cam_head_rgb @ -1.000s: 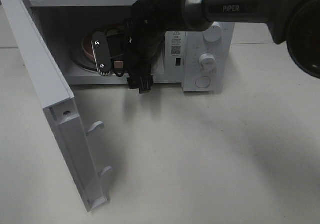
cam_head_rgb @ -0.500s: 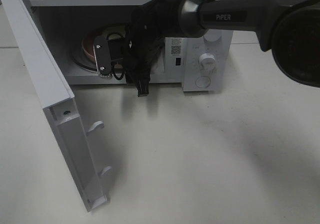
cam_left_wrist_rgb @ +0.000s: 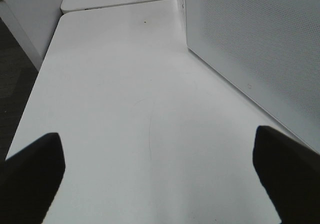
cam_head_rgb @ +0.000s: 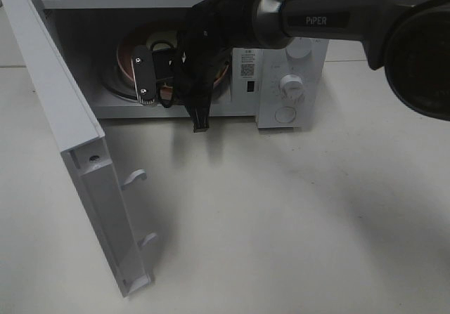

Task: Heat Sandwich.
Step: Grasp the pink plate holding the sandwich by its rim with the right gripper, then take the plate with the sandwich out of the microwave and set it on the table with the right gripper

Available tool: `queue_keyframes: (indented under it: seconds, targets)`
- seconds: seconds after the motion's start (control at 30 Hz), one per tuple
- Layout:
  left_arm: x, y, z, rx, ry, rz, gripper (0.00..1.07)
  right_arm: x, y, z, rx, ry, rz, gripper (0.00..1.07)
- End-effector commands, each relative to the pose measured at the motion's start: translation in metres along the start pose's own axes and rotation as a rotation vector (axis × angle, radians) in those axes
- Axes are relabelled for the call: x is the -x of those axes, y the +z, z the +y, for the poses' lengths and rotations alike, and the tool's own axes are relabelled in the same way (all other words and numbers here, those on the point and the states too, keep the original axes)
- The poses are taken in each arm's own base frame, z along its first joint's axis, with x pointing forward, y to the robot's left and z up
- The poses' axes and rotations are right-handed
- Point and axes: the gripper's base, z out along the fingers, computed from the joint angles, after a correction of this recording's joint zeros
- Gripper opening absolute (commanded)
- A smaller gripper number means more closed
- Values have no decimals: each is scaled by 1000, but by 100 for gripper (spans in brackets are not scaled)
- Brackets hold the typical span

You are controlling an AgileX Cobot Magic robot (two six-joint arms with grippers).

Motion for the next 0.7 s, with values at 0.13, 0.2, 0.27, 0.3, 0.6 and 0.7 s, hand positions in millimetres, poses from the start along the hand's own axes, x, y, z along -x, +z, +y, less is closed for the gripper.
queue_keyframes:
  seconds: [0.13,0.2,0.27,0.3,0.6,0.7]
  targets:
    - [-2,-3,0,3,-5,-31,98,-1,-4,2,42,1,13,0]
    - [-2,-3,0,3,-5,-31,98,-1,-6,1,40,-4,10,0]
    - [-2,-3,0,3,-5,-31,98,-1,-9,1,49,-18,10,0]
    - [-2,-3,0,3,-5,-31,98,-1,-12,1,56,-24,6,0]
    - [-2,-3,0,3,-5,-31,98,-6,-29,11,65,-148,-3,0]
    - [-2,-3,0,3,-5,-31,98,-6,-37,11,57,-150,-6,0]
